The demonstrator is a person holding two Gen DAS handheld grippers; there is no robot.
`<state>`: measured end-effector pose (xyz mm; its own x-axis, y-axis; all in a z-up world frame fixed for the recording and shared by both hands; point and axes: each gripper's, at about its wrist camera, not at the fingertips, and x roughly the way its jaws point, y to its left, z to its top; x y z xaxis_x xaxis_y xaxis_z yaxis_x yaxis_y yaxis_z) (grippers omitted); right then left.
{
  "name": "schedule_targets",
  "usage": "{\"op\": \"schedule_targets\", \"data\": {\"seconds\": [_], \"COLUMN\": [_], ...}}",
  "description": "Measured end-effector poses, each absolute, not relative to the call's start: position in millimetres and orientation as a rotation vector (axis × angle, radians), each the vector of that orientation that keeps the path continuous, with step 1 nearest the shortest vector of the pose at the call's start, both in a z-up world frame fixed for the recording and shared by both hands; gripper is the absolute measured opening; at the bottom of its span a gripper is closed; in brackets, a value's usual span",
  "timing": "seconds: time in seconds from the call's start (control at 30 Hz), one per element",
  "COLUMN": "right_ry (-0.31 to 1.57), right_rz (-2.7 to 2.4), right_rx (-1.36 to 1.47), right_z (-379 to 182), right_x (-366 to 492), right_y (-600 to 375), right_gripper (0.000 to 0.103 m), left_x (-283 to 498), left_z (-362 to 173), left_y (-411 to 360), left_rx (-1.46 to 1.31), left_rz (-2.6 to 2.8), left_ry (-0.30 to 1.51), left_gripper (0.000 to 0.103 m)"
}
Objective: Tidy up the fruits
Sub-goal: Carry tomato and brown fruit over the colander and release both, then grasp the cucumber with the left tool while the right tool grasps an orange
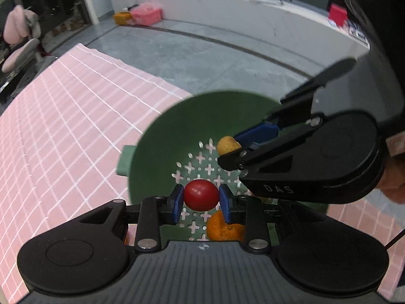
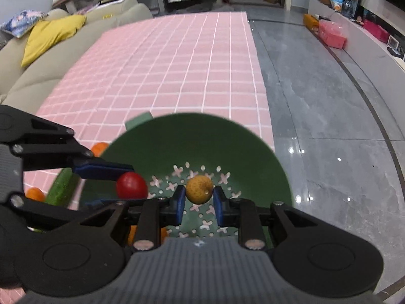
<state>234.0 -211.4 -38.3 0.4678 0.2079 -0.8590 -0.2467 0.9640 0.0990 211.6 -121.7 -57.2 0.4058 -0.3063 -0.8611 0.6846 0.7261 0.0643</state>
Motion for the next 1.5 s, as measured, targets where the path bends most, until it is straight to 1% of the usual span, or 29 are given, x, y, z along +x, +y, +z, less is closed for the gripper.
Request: {"op": "schedule_targets", "data": {"seconds": [0.3, 0.57, 0.67, 0.7, 0.73, 0.93, 1.07, 1.23, 1.5], "right_ry": [1.113, 1.152, 1.145, 1.139, 1.134, 1.095, 1.069, 1.026, 0.962], "right_rz": [0.271, 0.262, 0.248, 0.244, 0.242, 0.238, 0.249, 0.28, 0.319], "right_rx": [-0.043, -0.059, -0.063, -0.06, -0.054, -0.009, -0.012, -0.026, -0.089], "right_z": [-63, -72, -69, -68, -65, -46, -31, -9, 14], "right_x": [250, 250, 250, 250, 250, 249, 244, 231, 195], "right_y": [-211, -212, -213, -214, -215, -222, -219, -211, -187], "right_gripper": [0.02, 0.02, 0.02, 0.021, 0.021, 0.022, 0.022, 0.022, 0.022], "left_x": [222, 225, 226, 226, 225, 217, 206, 183, 130], "left_z": [-80, -84, -81, -78, -74, -45, -16, 11, 10], "left_y": [-129, -131, -132, -131, -129, -116, -93, -47, 37], "left_rx": [0.52, 0.524, 0.53, 0.528, 0.521, 0.509, 0.42, 0.296, 0.173], "left_rz": [-0.68, -0.69, -0.673, -0.668, -0.669, -0.64, -0.583, -0.44, -0.251], "left_ry": [1.007, 1.012, 0.984, 0.976, 0.969, 0.932, 0.896, 0.867, 0.9], "left_gripper": [0.034, 0.035, 0.044, 0.052, 0.057, 0.057, 0.058, 0.063, 0.065]}}
